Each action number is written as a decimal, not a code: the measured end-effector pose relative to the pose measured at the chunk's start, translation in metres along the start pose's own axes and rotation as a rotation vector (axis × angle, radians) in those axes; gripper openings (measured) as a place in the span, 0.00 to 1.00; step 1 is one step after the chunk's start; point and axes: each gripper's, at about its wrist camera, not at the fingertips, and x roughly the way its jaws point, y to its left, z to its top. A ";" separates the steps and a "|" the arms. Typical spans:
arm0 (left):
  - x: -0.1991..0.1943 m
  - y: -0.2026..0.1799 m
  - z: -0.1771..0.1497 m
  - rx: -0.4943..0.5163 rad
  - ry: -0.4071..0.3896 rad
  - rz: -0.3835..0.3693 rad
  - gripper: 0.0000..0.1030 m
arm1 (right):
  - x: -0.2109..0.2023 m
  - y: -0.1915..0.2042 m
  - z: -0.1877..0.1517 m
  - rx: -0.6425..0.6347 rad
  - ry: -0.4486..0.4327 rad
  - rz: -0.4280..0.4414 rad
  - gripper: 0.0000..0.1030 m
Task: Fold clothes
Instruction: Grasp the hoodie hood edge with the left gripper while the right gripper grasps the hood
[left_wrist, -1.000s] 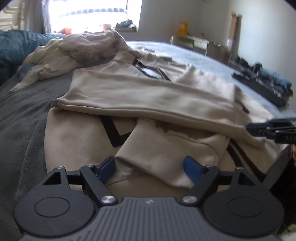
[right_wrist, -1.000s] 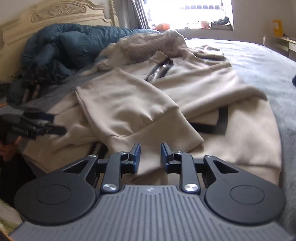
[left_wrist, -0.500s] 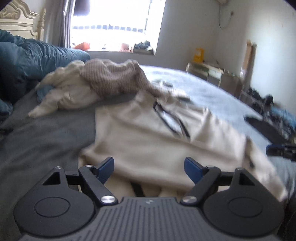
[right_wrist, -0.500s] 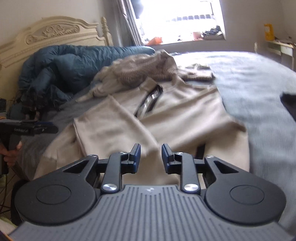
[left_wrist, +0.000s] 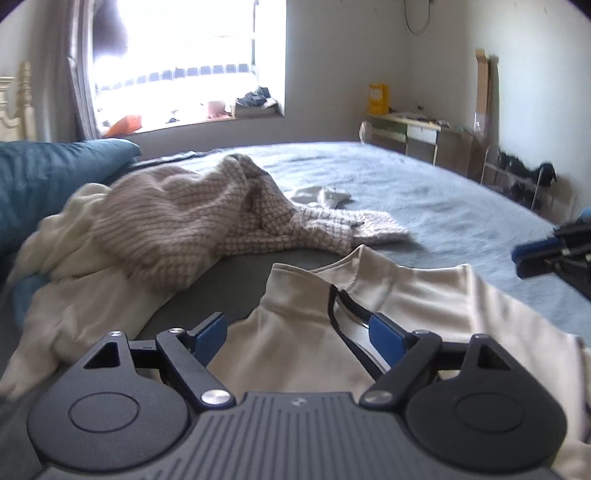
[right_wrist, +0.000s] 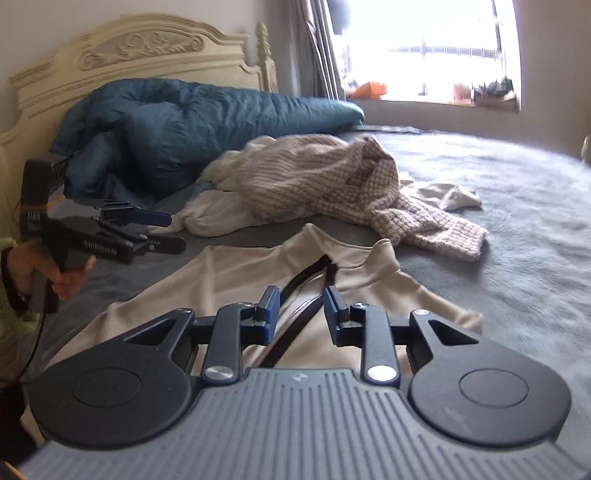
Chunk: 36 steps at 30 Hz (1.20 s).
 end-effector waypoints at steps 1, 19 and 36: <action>0.017 0.003 0.004 0.006 0.013 -0.011 0.82 | 0.015 -0.009 0.004 -0.005 0.014 -0.007 0.25; 0.176 0.081 0.010 -0.130 0.169 -0.283 0.70 | 0.187 -0.125 0.024 0.220 0.229 0.127 0.25; 0.174 0.072 0.013 -0.145 0.126 -0.304 0.26 | 0.199 -0.116 0.028 0.200 0.222 0.080 0.12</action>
